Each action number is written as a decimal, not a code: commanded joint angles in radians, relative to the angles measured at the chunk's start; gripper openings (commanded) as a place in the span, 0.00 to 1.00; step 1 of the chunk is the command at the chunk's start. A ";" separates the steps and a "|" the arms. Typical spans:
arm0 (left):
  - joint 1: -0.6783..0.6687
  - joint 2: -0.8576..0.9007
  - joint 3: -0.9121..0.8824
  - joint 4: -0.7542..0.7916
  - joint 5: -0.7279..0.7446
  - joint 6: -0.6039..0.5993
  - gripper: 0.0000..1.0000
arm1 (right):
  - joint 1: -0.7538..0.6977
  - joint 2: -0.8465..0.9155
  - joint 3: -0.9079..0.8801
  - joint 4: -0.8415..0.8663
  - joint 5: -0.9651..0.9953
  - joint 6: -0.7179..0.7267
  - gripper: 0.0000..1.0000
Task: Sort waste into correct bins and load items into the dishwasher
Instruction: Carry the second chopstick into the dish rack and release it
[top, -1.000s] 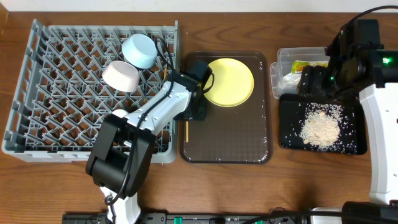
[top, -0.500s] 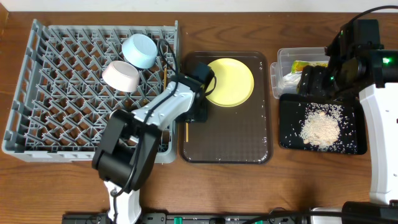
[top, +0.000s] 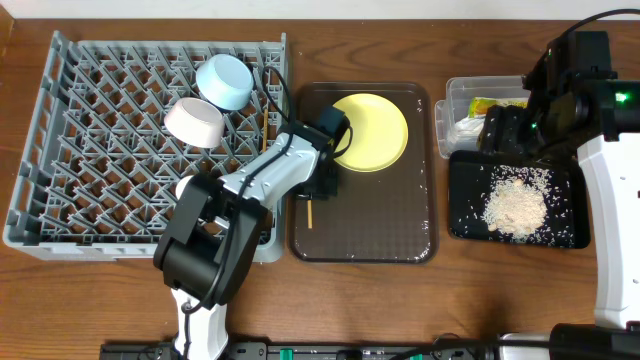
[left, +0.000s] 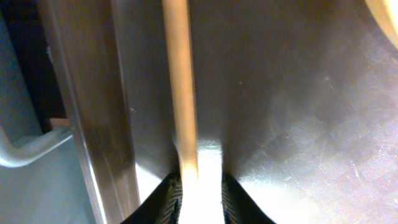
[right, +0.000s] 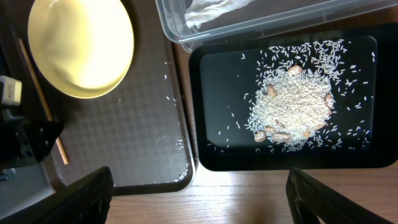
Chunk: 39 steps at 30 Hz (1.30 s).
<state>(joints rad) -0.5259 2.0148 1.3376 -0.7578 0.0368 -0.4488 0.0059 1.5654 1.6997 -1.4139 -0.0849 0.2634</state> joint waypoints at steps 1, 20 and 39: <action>-0.024 0.026 -0.008 -0.006 -0.023 -0.002 0.21 | 0.008 0.003 0.001 0.000 0.009 0.010 0.87; -0.002 -0.058 0.085 -0.075 -0.031 0.041 0.08 | 0.008 0.003 0.001 -0.005 0.009 0.009 0.87; 0.228 -0.327 0.117 -0.135 -0.029 0.399 0.08 | 0.008 0.003 0.001 -0.003 0.009 0.010 0.87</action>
<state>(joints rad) -0.3176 1.6661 1.4490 -0.8902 0.0189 -0.1120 0.0059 1.5654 1.6997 -1.4166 -0.0849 0.2634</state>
